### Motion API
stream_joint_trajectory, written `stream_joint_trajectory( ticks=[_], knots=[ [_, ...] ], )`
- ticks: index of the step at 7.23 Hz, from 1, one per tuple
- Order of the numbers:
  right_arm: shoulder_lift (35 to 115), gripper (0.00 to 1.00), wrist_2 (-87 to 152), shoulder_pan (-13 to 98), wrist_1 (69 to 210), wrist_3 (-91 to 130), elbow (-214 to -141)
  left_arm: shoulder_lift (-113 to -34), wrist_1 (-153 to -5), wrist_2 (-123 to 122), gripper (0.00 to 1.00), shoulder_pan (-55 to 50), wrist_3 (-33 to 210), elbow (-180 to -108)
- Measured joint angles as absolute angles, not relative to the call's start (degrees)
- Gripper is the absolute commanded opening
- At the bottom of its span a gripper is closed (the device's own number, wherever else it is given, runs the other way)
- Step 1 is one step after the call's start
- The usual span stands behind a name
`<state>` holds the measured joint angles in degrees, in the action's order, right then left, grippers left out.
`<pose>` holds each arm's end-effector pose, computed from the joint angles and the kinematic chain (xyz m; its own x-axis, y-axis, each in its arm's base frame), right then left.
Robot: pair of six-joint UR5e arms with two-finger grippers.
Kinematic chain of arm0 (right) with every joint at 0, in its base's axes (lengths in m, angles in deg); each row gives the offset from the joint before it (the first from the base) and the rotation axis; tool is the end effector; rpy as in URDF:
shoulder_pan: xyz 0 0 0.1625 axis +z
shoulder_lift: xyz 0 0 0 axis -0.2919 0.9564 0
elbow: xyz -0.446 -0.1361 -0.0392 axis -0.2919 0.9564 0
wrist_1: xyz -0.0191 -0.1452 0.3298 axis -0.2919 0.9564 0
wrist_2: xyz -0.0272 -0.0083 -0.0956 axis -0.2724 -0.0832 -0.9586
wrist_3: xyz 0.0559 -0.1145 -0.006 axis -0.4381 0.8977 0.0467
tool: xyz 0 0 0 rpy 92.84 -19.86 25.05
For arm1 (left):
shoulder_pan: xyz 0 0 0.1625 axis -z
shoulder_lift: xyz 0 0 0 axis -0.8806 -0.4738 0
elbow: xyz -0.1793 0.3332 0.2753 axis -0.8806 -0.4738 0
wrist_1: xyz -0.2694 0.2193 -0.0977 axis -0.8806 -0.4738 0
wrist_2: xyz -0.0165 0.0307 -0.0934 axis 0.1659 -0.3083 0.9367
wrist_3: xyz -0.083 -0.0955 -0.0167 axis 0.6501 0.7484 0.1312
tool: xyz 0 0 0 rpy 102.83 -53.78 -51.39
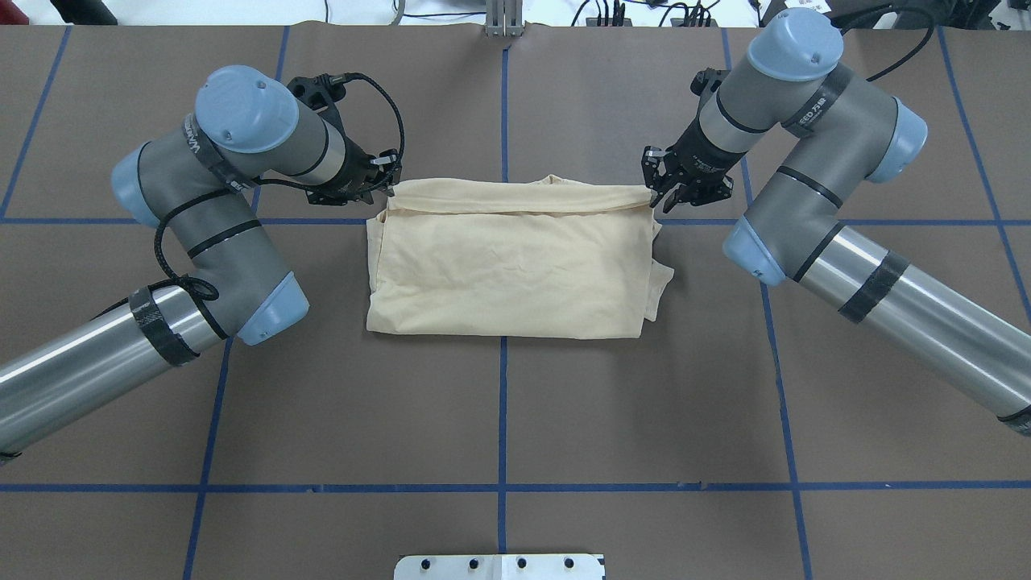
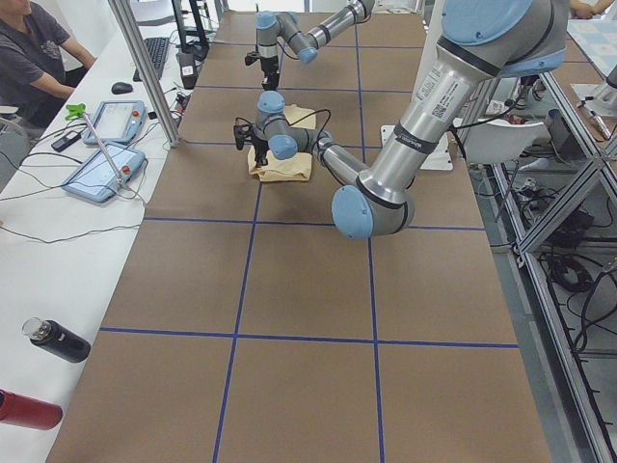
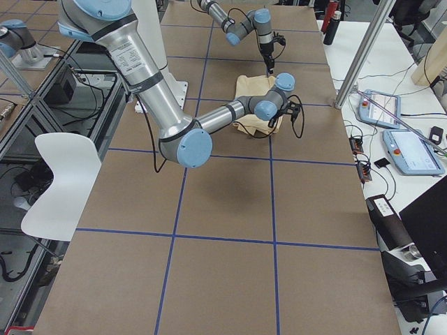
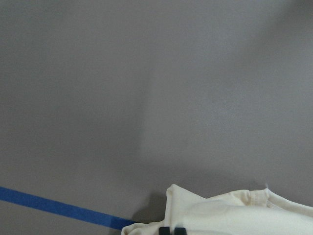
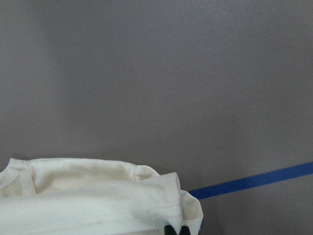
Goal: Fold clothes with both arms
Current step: 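Open both grippers and move the right gripper to the folded shirt's side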
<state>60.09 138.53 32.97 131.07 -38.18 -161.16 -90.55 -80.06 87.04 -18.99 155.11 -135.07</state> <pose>-0.4223 -0.5844 0.4276 0.5346 0.3116 0.7856 -0.1775 0.9502 -0.2561 0.4732 -0.5619 0.3617 0.4696 -0.2442 -0.8484 0.3771 0.9244 -0.0573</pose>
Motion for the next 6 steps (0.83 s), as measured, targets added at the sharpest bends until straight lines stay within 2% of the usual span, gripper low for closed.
stream_joint_trajectory(
  ticks=[3, 6],
  knots=[
    [60.7, 1.0, 138.9, 33.8, 131.1, -37.0, -163.9, -89.8, -78.4, 87.2, 1.0, -18.6, 154.7, -139.0],
    [65.1, 1.0, 136.6, 29.7, 131.8, -40.4, -174.2, -88.1, -71.6, 87.1, 1.0, -18.6, 154.5, -147.3]
  ],
)
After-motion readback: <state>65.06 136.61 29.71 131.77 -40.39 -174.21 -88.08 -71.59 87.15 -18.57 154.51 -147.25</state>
